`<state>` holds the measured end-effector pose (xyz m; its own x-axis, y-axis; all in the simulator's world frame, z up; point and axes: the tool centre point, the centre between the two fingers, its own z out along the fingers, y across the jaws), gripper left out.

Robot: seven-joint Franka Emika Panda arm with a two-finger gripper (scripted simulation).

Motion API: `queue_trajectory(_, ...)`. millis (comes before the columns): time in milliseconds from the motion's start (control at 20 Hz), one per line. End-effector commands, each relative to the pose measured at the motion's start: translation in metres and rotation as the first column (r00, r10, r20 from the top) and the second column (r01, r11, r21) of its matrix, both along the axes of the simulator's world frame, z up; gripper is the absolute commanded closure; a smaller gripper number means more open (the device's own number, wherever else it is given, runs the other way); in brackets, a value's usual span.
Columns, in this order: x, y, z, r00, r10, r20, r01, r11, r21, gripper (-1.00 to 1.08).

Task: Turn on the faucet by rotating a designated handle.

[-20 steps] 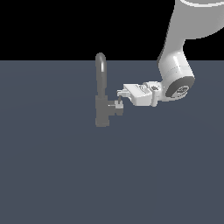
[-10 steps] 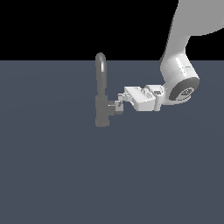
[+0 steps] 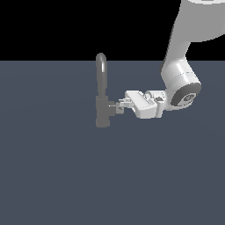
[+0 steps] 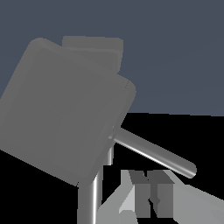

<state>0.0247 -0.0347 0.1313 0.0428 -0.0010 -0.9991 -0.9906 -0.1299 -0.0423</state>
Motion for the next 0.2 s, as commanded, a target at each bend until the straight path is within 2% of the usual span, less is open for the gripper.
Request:
queue_trajectory(0, -0.016, -0.002, -0.039, 0.999, -0.005, -0.044, 0.005, 1.0, -0.001, 1.08)
queue_trajectory(150, -0.021, -0.003, -0.053, 0.999, -0.004, -0.051, 0.004, 1.0, 0.0, 1.08)
